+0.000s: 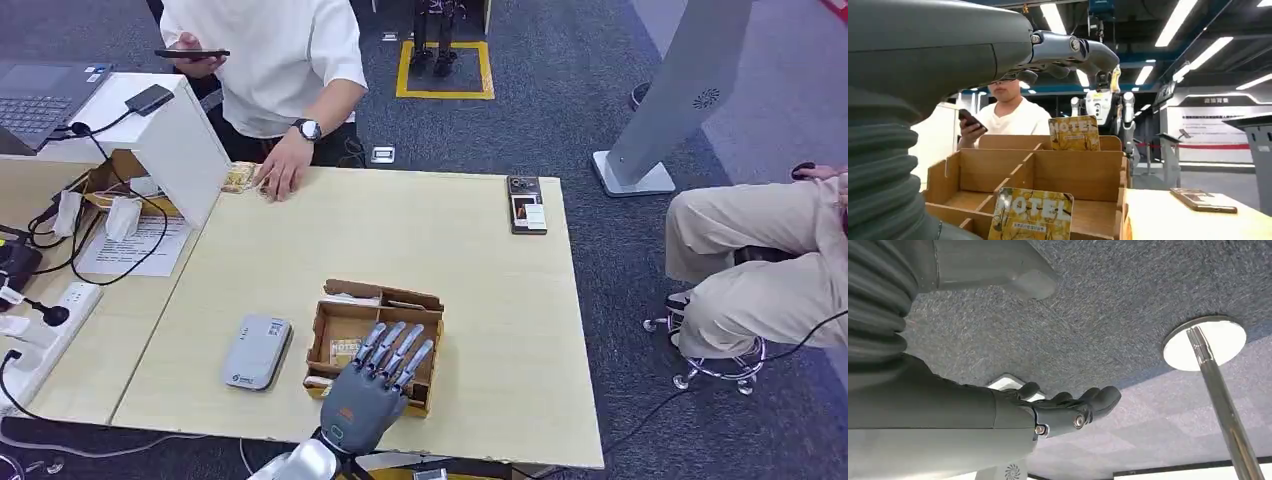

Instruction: Pass the card to the sensor for recognition and then transmit it.

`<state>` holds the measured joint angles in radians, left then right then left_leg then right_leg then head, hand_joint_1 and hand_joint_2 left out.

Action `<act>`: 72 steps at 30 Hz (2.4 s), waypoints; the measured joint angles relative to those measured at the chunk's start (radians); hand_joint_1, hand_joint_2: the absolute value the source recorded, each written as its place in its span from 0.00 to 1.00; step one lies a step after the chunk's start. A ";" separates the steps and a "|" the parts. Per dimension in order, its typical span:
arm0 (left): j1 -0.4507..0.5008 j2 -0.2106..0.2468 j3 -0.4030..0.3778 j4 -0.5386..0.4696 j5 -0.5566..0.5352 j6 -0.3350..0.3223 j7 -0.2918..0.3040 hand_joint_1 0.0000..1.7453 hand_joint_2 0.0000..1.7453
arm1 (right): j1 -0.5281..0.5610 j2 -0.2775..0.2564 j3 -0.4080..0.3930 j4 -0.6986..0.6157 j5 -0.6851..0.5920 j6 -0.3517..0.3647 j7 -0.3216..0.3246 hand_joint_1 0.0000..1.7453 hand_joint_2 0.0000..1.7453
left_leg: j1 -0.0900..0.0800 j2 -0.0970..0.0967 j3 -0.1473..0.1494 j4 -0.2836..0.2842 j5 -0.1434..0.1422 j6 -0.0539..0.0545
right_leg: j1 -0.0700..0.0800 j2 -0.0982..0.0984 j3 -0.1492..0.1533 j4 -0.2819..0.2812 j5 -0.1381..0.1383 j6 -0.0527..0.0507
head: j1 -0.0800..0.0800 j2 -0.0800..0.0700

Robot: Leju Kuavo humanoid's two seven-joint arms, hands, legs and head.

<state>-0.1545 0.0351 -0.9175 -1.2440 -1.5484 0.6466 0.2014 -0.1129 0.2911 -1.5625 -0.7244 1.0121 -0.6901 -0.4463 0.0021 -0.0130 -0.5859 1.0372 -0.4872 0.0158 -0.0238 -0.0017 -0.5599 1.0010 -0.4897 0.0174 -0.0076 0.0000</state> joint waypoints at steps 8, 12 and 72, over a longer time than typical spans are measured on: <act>-0.007 0.007 -0.023 0.004 0.000 0.000 -0.005 0.00 1.00 | 0.000 0.000 0.000 0.000 -0.001 0.000 0.000 0.00 1.00 | 0.000 0.000 0.000 0.000 0.000 0.000 | 0.000 0.000 0.000 0.000 0.000 0.000 | 0.000 0.000; -0.005 0.010 -0.028 0.008 0.000 -0.002 -0.025 0.00 1.00 | 0.000 0.000 0.000 0.000 -0.001 0.000 0.000 0.00 1.00 | 0.000 0.000 0.000 0.000 0.000 0.000 | 0.000 0.000 0.000 0.000 0.000 0.000 | 0.000 0.000; -0.086 0.068 -0.129 0.016 0.000 -0.038 0.302 0.00 1.00 | 0.003 0.004 0.000 -0.021 -0.010 0.000 0.027 0.00 1.00 | 0.000 0.000 0.000 0.000 0.000 0.000 | 0.000 0.000 0.001 0.000 0.000 0.000 | 0.000 0.000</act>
<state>-0.2402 0.1026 -1.0464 -1.2284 -1.5488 0.6084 0.5035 -0.1098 0.2953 -1.5625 -0.7458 1.0025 -0.6901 -0.4196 0.0022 -0.0130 -0.5856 1.0371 -0.4867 0.0157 -0.0238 -0.0018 -0.5593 1.0011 -0.4896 0.0174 -0.0076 0.0000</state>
